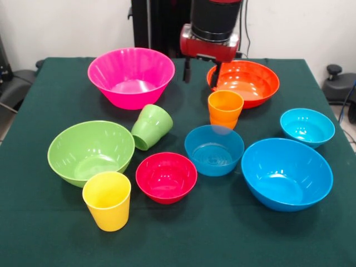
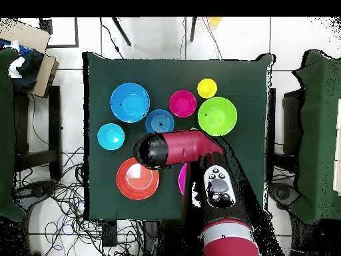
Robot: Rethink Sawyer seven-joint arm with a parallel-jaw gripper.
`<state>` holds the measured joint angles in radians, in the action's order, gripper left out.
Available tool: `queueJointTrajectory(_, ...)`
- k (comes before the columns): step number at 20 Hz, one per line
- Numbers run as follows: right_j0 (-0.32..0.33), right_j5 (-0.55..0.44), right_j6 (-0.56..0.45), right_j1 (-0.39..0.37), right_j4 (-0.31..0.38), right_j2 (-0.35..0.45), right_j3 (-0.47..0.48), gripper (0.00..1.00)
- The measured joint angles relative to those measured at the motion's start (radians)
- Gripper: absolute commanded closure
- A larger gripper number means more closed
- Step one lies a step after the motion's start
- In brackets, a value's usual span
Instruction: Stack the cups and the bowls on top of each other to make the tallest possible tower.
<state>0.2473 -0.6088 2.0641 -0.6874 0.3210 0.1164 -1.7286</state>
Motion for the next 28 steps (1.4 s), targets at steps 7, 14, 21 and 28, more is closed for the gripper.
queueJointTrajectory(7, -0.055, 0.000, 0.000, -0.002, -0.031, -0.012, 0.000, 0.00)
queueJointTrajectory(14, -0.061, 0.000, 0.000, -0.002, -0.037, -0.033, 0.000, 0.00)
queueJointTrajectory(21, -0.051, 0.000, 0.000, -0.002, -0.037, -0.050, 0.000, 0.00)
queueJointTrajectory(28, -0.047, 0.000, 0.000, -0.002, -0.037, -0.054, 0.000, 0.00)
